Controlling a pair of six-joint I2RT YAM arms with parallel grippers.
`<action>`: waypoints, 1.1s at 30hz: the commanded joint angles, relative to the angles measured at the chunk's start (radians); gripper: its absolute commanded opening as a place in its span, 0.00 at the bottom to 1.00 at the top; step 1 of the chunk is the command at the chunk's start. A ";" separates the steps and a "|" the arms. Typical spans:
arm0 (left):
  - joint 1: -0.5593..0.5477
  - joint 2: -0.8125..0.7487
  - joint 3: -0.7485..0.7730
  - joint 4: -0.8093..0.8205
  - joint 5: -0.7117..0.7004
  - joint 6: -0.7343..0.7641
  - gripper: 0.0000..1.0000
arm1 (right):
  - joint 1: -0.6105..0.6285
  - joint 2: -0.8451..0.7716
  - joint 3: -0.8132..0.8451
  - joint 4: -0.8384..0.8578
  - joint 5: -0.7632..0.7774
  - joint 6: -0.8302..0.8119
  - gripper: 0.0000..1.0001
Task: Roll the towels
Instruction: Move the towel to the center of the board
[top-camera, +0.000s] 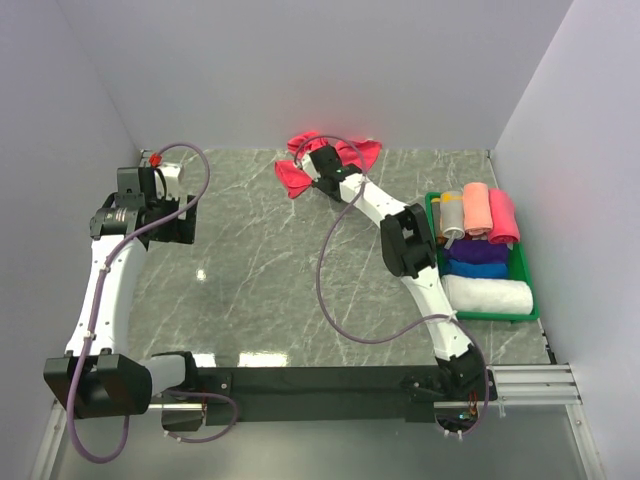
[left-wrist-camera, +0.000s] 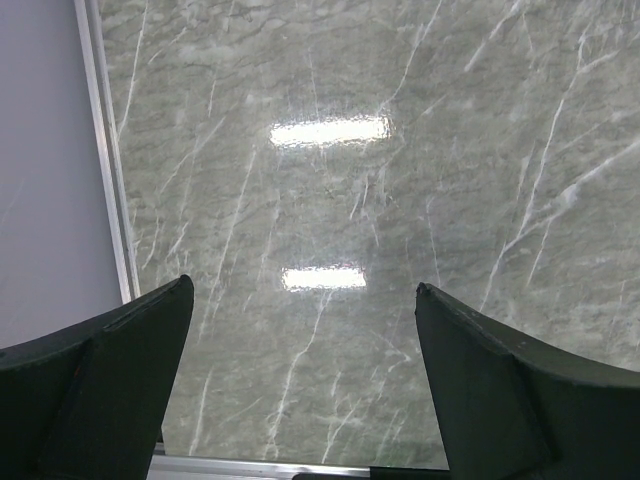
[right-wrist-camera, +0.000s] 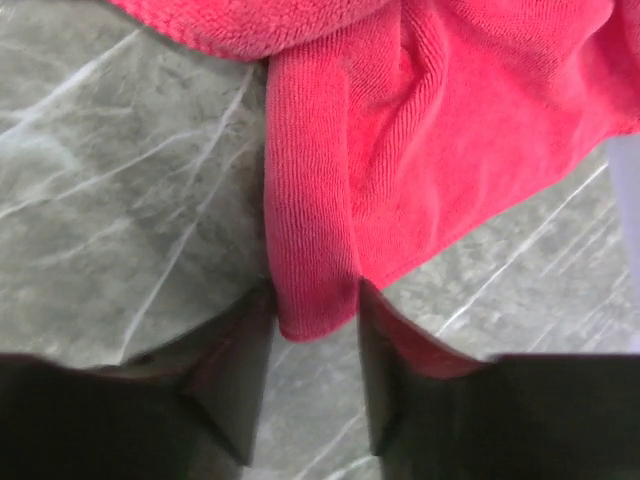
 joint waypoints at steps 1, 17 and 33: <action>0.001 -0.022 0.026 0.013 -0.007 0.016 0.98 | -0.002 0.025 0.049 -0.011 -0.004 -0.033 0.21; -0.016 0.184 0.006 0.205 0.398 -0.005 0.86 | 0.023 -0.834 -0.663 -0.379 -0.621 0.116 0.00; -0.497 0.436 -0.168 0.405 0.601 -0.008 0.72 | 0.019 -1.208 -1.285 -0.301 -0.586 0.254 0.00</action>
